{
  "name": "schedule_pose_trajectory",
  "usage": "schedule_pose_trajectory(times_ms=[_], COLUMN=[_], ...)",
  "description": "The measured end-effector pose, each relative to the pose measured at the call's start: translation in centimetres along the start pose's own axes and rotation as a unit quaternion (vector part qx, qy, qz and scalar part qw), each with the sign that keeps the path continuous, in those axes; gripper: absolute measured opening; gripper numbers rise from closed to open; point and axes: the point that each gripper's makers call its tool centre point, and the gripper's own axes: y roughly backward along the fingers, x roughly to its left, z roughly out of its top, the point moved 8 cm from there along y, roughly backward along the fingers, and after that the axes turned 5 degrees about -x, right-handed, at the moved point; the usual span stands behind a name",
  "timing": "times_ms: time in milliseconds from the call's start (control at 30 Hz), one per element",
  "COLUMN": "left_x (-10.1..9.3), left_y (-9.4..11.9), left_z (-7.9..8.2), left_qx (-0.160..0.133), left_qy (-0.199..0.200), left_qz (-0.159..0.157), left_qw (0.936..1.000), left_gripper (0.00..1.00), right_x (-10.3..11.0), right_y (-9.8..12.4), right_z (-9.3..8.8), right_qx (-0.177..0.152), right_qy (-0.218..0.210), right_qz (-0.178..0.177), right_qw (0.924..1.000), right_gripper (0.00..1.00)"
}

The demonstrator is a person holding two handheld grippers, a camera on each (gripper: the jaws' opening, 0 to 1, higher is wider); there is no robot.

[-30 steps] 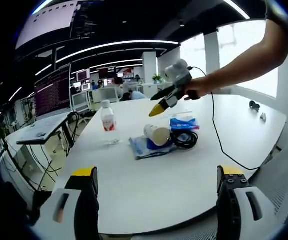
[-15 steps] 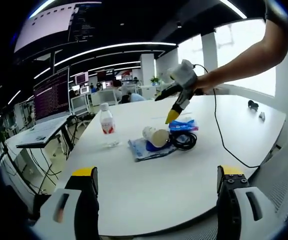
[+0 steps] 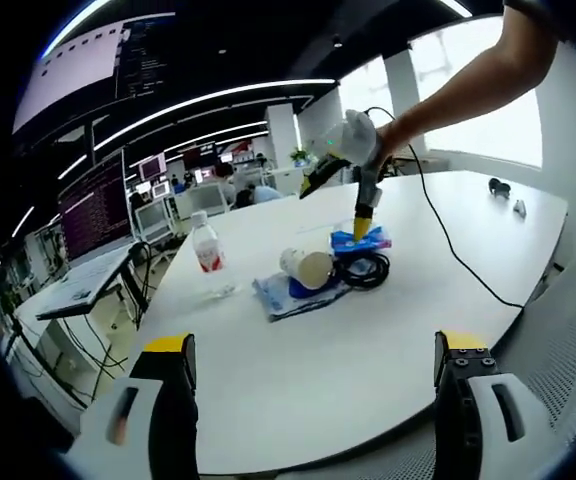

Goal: Arrange the tabletop items into an orderly group along one side of the table until the central work area is clear of visible clutter.

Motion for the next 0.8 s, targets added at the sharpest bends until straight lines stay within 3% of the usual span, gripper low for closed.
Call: schedule_pose_trajectory(times_ms=[200, 400, 533, 800], left_x=[-0.1, -0.2, -0.3, -0.3], left_y=[0.0, -0.1, -0.3, -0.3], left_z=[-0.1, -0.1, -0.3, -0.3], left_qx=[0.003, 0.006, 0.017, 0.018], left_qy=[-0.005, -0.014, -0.015, -0.021], left_qz=[-0.001, -0.004, -0.008, -0.011], left_qw=[1.0, 0.9999, 0.9997, 0.9995], left_gripper=[0.99, 0.99, 0.99, 0.99], right_x=[0.3, 0.6, 1.0, 0.5], right_y=[-0.5, -1.0, -1.4, -1.7], right_z=[0.3, 0.5, 0.9, 1.1], right_qx=[0.019, 0.054, 0.053, 0.082], right_qy=[0.043, 0.104, 0.124, 0.196], right_qz=[0.023, 0.053, 0.068, 0.081], right_qw=[0.9986, 0.9916, 0.9886, 0.9738], right_gripper=[0.93, 0.91, 0.91, 0.9])
